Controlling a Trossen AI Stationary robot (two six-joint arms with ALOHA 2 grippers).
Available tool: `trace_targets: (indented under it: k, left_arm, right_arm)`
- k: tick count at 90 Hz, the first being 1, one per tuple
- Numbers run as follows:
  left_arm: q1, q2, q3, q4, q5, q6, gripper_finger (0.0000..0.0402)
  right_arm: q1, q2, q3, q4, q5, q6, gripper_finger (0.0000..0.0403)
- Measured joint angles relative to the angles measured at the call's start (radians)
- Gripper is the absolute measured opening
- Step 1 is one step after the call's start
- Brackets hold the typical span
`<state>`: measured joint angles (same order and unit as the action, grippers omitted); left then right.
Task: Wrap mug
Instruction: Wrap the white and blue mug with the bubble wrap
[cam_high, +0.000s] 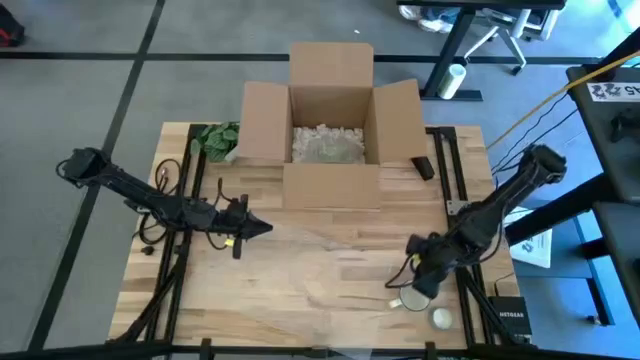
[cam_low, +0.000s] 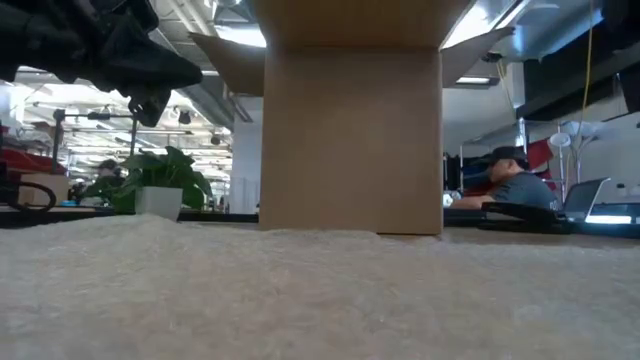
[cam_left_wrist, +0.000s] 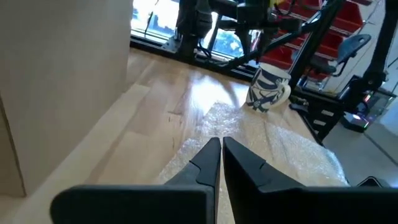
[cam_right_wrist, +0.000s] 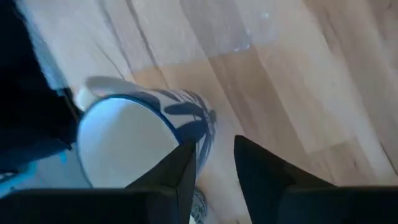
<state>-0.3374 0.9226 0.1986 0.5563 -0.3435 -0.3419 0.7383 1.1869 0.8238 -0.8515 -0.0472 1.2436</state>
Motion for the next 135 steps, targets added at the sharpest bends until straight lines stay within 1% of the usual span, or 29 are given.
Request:
trace_targets:
  k: [13, 26, 46, 61, 72, 121, 135]
  left_arm:
    - [0.0, 0.0, 0.0, 0.0, 0.0, 0.0, 0.0]
    - [0.0, 0.0, 0.0, 0.001, 0.0, 0.0, 0.0]
    - [0.0, 0.0, 0.0, 0.001, 0.0, 0.0, 0.0]
    - [0.0, 0.0, 0.0, 0.001, 0.0, 0.0, 0.0]
    - [-0.002, 0.0, 0.0, 0.001, 0.0, -0.003, 0.0]
    - [-0.002, 0.0, 0.0, 0.001, 0.0, -0.003, 0.0]
    - [-0.002, 0.0, 0.0, 0.0, 0.0, -0.003, 0.0]
  right_arm:
    - [0.0, 0.009, 0.001, 0.052, -0.006, -0.018, 0.0087]
    - [0.001, 0.009, 0.039, 0.012, 0.007, -0.033, 0.0087]
    - [0.001, 0.008, 0.083, 0.013, 0.02, -0.059, 0.0087]
    - [0.001, 0.033, 0.084, -0.031, -0.036, -0.046, 0.0087]
    - [0.001, 0.058, 0.084, -0.027, -0.068, -0.046, 0.0087]
    - [0.001, 0.069, 0.084, -0.002, -0.078, -0.028, 0.0087]
    - [0.001, 0.099, 0.083, 0.018, -0.117, -0.018, 0.0087]
